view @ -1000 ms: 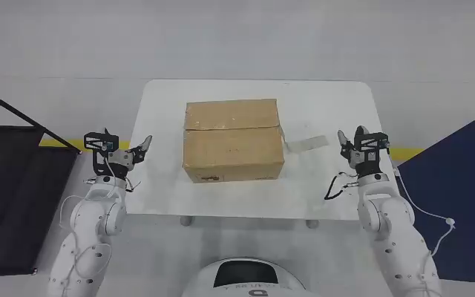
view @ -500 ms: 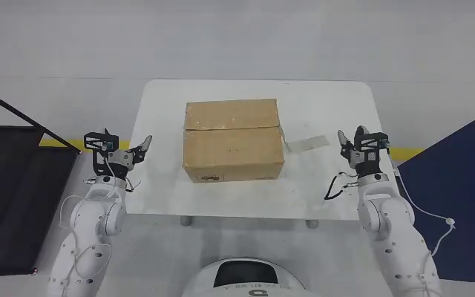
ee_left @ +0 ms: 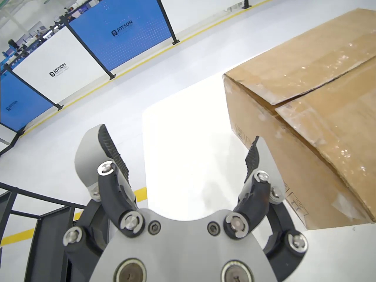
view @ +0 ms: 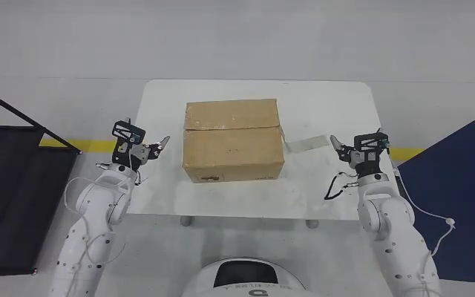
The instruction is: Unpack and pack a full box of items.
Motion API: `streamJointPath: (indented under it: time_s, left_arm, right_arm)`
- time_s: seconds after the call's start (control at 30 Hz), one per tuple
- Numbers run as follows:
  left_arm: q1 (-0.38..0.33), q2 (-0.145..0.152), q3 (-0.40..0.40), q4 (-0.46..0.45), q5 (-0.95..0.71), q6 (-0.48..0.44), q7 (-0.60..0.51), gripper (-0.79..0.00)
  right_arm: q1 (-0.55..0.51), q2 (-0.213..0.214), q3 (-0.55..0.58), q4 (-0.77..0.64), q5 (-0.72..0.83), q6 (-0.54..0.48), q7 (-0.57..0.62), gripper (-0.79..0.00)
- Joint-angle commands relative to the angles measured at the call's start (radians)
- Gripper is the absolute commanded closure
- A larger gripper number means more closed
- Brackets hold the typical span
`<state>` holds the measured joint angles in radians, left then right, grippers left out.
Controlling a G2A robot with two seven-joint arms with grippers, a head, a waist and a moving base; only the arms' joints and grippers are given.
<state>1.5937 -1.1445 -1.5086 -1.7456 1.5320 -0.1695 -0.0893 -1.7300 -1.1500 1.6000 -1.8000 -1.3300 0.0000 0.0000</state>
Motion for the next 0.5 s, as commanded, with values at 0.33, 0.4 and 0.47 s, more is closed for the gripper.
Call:
streamJointPath:
  time_s: [0.33,0.4,0.47]
  left_arm:
    - [-0.079,-0.015,0.096,0.072,0.036,0.038,-0.032,-0.785]
    - [-0.085,-0.017,0.100,0.078,0.031,0.039,-0.033,-0.785]
    - [-0.087,-0.018,0.100,0.080,0.022,0.042,-0.031,-0.785]
  right_arm:
    - [0.000,0.000,0.000,0.000,0.000,0.000,0.000,-0.785]
    - [0.000,0.000,0.000,0.000,0.000,0.000,0.000,-0.785]
    - [0.000,0.000,0.000,0.000,0.000,0.000,0.000,-0.785]
